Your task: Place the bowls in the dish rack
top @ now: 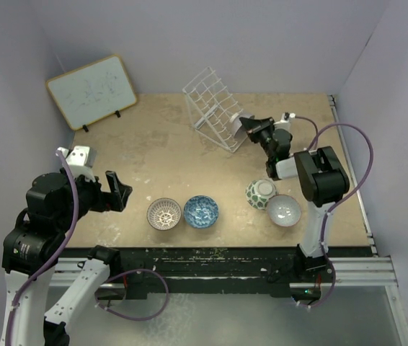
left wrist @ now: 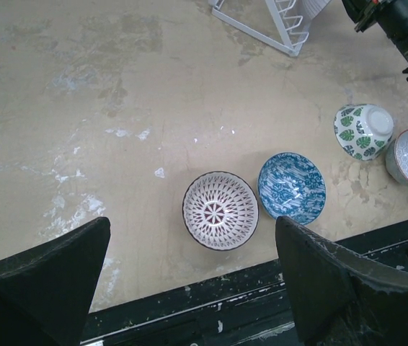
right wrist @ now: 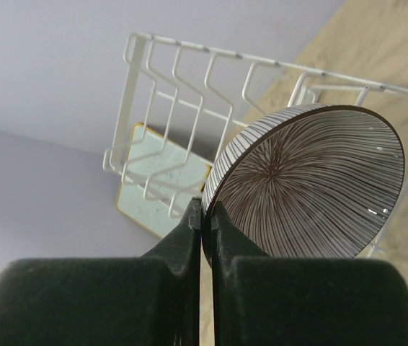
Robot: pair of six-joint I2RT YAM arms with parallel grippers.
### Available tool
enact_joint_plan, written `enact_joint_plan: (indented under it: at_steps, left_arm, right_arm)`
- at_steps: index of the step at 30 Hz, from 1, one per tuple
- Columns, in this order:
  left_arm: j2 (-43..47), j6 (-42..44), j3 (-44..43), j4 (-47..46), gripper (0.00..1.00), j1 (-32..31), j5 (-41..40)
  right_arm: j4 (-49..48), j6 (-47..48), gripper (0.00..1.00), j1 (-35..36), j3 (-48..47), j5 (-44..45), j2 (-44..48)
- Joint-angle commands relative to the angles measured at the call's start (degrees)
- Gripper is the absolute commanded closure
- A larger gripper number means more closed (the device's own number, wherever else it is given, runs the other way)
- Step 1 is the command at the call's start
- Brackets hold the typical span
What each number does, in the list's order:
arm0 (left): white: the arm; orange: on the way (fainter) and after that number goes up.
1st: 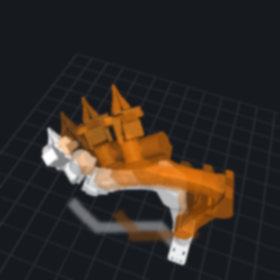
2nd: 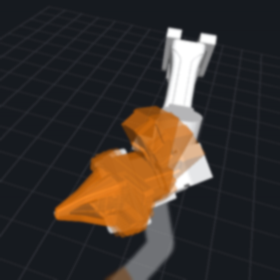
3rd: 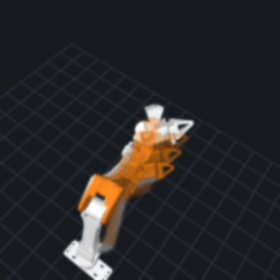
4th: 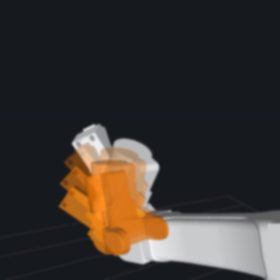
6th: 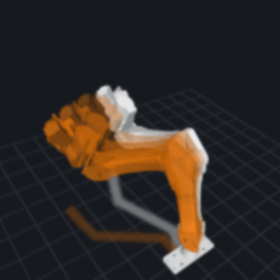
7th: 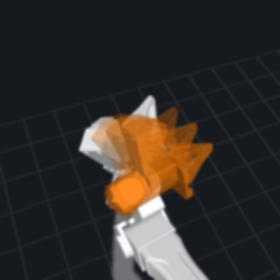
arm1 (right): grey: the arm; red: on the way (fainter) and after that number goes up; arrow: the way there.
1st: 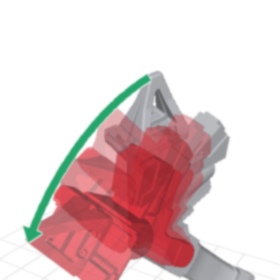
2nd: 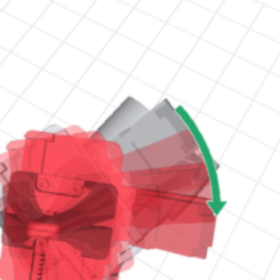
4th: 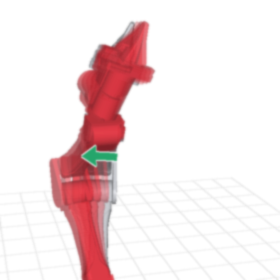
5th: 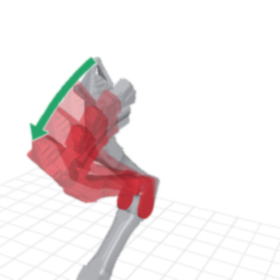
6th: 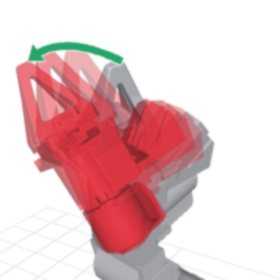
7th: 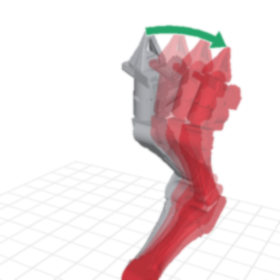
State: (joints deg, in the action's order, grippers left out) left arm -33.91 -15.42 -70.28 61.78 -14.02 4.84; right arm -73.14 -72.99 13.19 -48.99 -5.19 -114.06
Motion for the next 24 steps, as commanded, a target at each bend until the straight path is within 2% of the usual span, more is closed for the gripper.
enact_joint_plan:
  at_steps: [1, 7, 15, 24]
  left_arm:
    - [-0.59, 0.49, 0.24, -2.62, 0.01, -0.39, -0.71]
    - [-0.74, 0.43, 0.95, -3.06, 0.01, -0.39, -0.50]
    - [-0.80, 0.65, 1.20, -3.22, 0.01, -0.39, -0.51]
    - [-1.96, 0.41, 1.62, -4.24, 0.01, -0.39, -0.41]
  right_arm:
    - [-5.02, 0.51, 1.00, -3.40, -10.41, -10.68, -3.87]
    - [-10.44, -0.67, 1.00, -4.12, -9.17, -16.72, -2.64]
    - [-26.85, -9.97, 1.00, -5.68, -10.44, -23.75, -4.67]
    - [-29.59, -12.32, 1.00, -6.98, -12.45, -22.81, -9.74]
